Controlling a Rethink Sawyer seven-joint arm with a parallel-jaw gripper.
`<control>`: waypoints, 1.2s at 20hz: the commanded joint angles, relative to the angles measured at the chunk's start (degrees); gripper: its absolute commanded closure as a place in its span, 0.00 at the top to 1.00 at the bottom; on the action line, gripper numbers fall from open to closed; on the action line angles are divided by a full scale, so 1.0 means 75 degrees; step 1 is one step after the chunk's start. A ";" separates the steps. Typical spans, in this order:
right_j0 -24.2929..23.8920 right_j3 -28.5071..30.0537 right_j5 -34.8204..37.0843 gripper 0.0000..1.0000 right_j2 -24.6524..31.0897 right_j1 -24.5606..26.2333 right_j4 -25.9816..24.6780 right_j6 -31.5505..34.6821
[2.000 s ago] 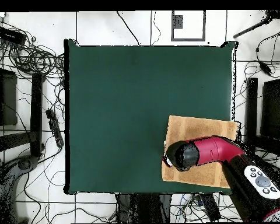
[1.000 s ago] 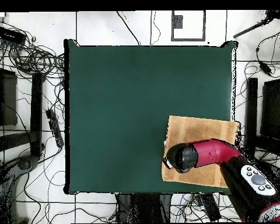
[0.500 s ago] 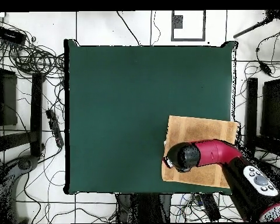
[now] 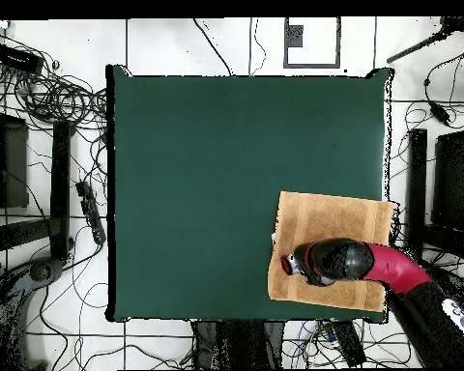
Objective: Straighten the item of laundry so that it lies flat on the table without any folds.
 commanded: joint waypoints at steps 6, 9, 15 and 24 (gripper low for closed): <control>0.0232 -0.1002 -0.3118 0.00 0.1060 0.2944 -0.1537 -0.1287; 0.0035 -0.0997 -0.3309 0.00 0.1202 0.3217 -0.1650 -0.1406; 0.0013 -0.1050 -0.3596 0.00 0.1293 0.3466 -0.1821 -0.1157; 0.0061 -0.1112 -0.4052 0.00 0.1357 0.3698 -0.2204 -0.0826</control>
